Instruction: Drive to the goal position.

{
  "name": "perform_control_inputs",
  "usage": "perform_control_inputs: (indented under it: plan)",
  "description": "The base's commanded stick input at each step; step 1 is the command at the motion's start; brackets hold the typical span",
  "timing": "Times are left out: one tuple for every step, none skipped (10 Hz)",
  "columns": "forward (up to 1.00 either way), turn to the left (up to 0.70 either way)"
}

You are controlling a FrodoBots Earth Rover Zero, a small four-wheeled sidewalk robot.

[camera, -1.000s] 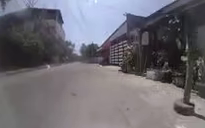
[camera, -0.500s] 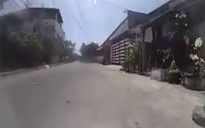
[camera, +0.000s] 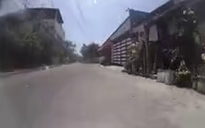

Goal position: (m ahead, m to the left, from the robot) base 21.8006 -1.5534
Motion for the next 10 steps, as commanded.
perform_control_inputs:
  plan:
    - [0.70,0.35]
    - [0.70,0.35]
    - [0.70,0.12]
    - [0.70,0.00]
    - [0.70,0.00]
    - [0.70,0.00]
    - [0.70,0.00]
    - [0.81,0.00]
    - [0.85,0.00]
    - [0.85,0.00]
